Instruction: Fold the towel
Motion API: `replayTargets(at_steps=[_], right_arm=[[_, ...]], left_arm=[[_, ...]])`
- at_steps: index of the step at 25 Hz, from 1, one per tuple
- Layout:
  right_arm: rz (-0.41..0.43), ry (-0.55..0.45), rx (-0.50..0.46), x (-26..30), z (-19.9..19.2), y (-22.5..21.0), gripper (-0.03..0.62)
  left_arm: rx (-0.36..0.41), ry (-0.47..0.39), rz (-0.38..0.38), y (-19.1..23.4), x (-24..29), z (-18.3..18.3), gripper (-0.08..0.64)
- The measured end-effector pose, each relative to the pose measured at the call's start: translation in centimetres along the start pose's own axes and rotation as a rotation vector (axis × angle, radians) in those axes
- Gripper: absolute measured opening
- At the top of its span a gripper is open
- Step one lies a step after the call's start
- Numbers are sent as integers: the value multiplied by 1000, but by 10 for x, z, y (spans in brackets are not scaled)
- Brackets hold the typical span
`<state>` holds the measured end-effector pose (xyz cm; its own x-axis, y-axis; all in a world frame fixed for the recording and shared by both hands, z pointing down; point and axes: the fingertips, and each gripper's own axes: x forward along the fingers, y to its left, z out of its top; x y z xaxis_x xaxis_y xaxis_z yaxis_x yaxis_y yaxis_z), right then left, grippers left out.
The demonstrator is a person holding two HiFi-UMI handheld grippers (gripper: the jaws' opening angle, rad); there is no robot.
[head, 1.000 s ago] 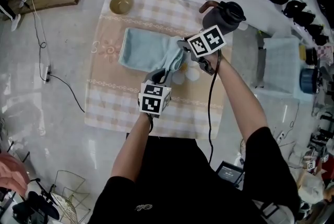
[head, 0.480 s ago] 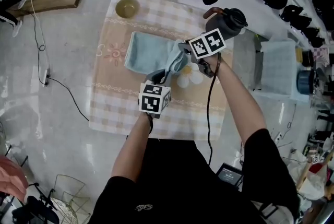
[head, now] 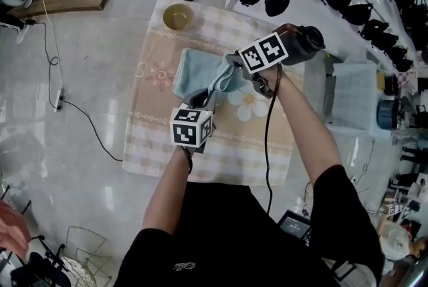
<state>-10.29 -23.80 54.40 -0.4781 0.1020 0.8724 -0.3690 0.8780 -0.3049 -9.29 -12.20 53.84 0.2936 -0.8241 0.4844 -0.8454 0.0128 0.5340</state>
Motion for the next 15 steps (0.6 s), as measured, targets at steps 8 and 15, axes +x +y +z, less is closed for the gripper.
replayTargets(at_steps=[8, 15], right_arm=[[-5, 78, -48, 45, 35, 36, 49], [-7, 156, -69, 89, 50, 52, 51]], left_arm=[[-114, -21, 13, 62, -23, 4, 45], [-169, -16, 19, 99, -31, -5, 46]])
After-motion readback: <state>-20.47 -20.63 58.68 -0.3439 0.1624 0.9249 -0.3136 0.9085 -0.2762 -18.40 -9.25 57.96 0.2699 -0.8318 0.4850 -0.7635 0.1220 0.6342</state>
